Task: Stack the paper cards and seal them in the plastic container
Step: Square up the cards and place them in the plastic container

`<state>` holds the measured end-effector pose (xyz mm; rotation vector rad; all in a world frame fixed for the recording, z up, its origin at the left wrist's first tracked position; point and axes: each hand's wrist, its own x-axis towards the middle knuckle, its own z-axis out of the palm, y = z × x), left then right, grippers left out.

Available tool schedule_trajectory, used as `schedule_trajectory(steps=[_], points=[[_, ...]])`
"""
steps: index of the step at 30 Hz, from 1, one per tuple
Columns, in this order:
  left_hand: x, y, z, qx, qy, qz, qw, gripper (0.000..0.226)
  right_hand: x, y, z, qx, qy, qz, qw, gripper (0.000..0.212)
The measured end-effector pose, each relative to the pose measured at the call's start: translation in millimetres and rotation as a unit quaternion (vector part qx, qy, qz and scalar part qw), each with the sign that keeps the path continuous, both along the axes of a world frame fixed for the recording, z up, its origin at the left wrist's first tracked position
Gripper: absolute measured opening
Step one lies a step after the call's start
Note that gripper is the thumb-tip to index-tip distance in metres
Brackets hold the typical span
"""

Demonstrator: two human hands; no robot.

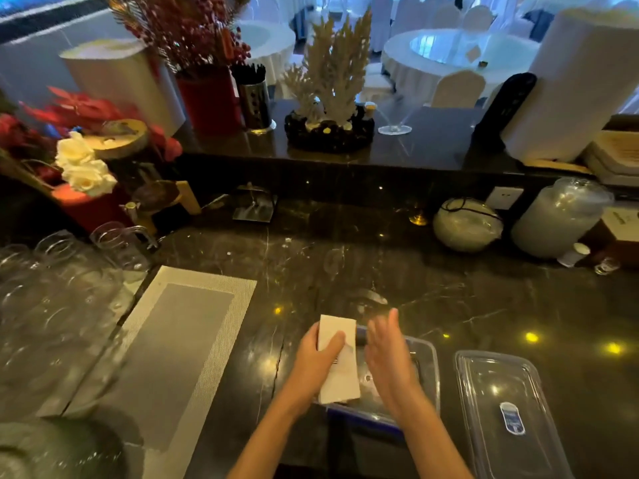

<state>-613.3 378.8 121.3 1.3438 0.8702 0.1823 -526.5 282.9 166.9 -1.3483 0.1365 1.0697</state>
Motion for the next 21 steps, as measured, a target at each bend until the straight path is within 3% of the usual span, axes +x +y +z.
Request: schedule_trajectory(steps=[4, 6, 9, 14, 21], points=[[-4, -17, -6, -0.008, -0.018, -0.059, 0.998, 0.02, -32, -4, -19, -0.055, -0.035, -0.027, 0.998, 0.056], [-8, -29, -11, -0.036, -0.008, -0.077, 0.996, 0.018, -39, -15, -27, -0.029, 0.003, -0.036, 0.999, 0.046], [-12, -46, -22, -0.09, 0.01, -0.035, 0.995, 0.012, -35, -47, -39, -0.013, 0.043, -0.033, 0.998, 0.05], [12, -71, -32, -0.129, 0.006, 0.038, 0.991, 0.025, -31, -90, -73, -0.036, 0.13, 0.033, 0.99, 0.059], [33, -77, -52, -0.155, -0.013, 0.048, 0.987, 0.028, 20, -116, -81, -0.062, 0.008, -0.107, 0.992, 0.057]])
